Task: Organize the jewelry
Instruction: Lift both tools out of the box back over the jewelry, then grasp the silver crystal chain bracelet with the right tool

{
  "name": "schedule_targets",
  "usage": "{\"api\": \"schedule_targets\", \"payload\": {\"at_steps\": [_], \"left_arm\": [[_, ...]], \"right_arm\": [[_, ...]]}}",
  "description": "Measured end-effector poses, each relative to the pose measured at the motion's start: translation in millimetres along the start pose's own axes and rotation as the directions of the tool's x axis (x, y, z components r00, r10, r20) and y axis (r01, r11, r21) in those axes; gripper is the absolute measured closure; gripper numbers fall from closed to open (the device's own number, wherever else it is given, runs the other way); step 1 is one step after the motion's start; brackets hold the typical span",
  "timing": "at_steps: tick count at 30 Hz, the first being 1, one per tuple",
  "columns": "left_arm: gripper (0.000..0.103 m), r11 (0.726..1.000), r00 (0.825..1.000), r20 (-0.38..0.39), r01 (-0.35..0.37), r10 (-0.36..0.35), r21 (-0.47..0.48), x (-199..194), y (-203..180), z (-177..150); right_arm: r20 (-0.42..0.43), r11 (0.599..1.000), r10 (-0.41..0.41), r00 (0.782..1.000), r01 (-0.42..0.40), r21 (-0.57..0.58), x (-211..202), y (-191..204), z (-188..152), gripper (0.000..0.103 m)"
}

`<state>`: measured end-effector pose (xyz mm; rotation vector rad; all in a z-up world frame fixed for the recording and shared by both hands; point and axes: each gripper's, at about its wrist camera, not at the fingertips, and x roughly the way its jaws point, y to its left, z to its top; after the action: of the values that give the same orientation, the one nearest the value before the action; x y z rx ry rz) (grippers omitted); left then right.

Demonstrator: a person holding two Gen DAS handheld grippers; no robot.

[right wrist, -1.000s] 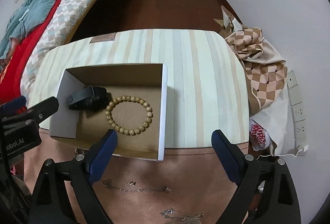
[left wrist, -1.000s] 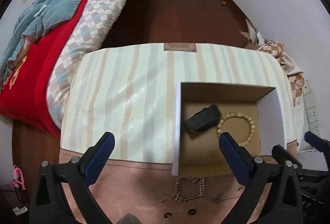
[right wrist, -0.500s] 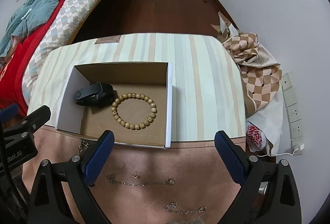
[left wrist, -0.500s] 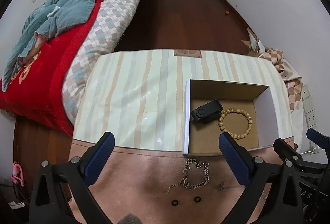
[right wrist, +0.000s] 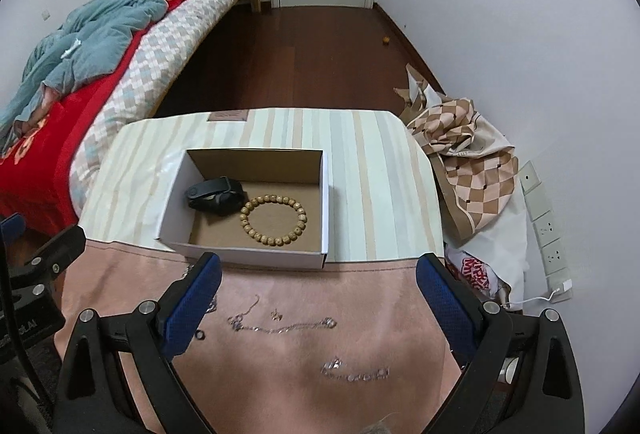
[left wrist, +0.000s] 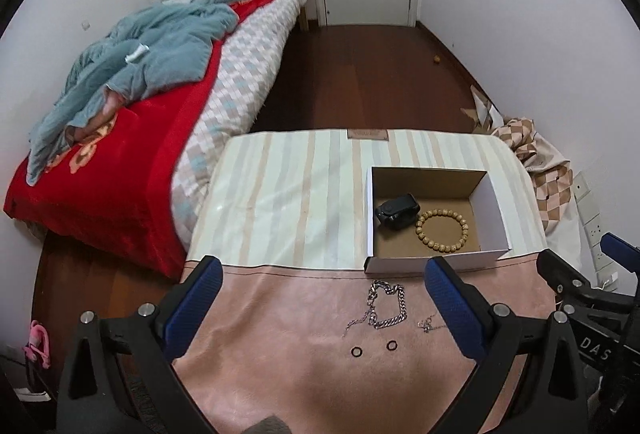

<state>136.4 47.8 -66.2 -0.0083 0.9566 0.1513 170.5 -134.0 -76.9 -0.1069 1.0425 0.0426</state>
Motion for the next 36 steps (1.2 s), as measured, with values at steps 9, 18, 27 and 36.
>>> {"api": "schedule_targets", "payload": {"at_steps": [9,18,27,36], "left_arm": [[0.000,0.999,0.997,0.068,-0.028,0.030,-0.025,-30.9,12.2,-15.8],[0.000,0.997,0.996,0.058,-0.074,0.075,-0.022,-0.8,7.5,-55.6],[0.000,0.993,0.987,-0.112,-0.114,0.111,-0.015,74.3,-9.7,-106.3],[0.000,0.990,0.975,-0.176,-0.141,0.136,-0.013,96.2,-4.1,-123.1]], "right_arm": [[0.060,1.000,0.016,0.998,-0.017,0.016,-42.8,6.7,-22.5,0.004],[0.042,0.982,0.033,0.999,-0.040,0.187,-31.5,-39.5,-72.8,0.004],[-0.129,0.969,0.074,0.989,-0.040,0.246,66.9,-81.8,-137.6,0.022],[-0.132,0.972,0.022,0.991,0.009,0.235,99.2,-80.9,-147.5,0.036]]}}
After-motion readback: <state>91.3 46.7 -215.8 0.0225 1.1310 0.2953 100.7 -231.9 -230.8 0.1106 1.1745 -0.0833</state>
